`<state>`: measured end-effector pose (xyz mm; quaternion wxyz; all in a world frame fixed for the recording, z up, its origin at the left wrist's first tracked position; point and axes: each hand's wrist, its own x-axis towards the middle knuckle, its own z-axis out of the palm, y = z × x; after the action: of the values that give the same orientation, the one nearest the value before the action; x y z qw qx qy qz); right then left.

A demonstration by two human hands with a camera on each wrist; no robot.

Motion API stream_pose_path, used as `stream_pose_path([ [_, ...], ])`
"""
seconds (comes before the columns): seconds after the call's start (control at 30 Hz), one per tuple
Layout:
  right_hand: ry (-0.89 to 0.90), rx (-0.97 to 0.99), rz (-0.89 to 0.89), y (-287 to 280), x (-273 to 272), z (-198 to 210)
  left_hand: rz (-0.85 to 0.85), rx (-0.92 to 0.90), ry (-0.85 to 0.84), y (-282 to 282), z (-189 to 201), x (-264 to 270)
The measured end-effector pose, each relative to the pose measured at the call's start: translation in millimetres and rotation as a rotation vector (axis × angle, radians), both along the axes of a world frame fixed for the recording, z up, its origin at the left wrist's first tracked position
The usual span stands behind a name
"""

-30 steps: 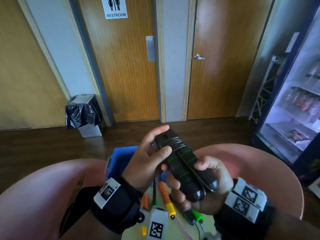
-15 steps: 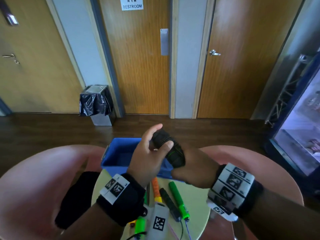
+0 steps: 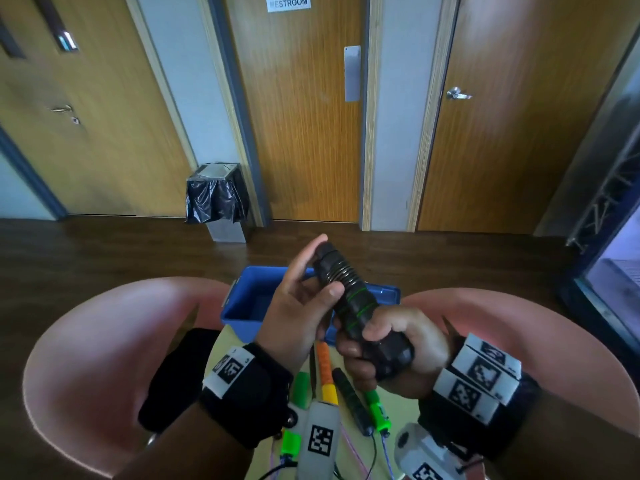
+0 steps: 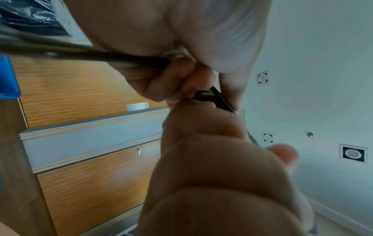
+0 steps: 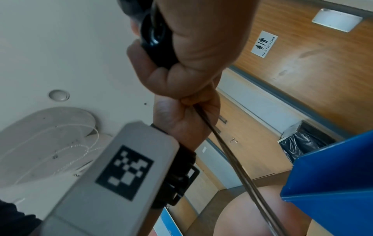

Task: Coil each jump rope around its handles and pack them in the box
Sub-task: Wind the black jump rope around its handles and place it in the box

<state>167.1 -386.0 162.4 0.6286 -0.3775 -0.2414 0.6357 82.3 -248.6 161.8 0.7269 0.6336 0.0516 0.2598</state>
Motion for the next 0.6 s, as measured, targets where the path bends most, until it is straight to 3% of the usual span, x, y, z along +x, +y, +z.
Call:
stream_pose_path([
  [0.4,0.345,0.152,0.102,-19.6,7.0,-6.6,-0.088,-0.037,0.088,-13.7,-2.2,17.2],
  [0.5,0.304,0.189,0.115,-23.6,10.6,-8.4,-0.159,-0.087,0.095,-14.6,-4.0,21.0],
  [0.6,0.132,-0.012,0.099,-29.2,23.2,-2.6,-0.141,-0.111,0.114,-13.3,-8.1,26.1],
])
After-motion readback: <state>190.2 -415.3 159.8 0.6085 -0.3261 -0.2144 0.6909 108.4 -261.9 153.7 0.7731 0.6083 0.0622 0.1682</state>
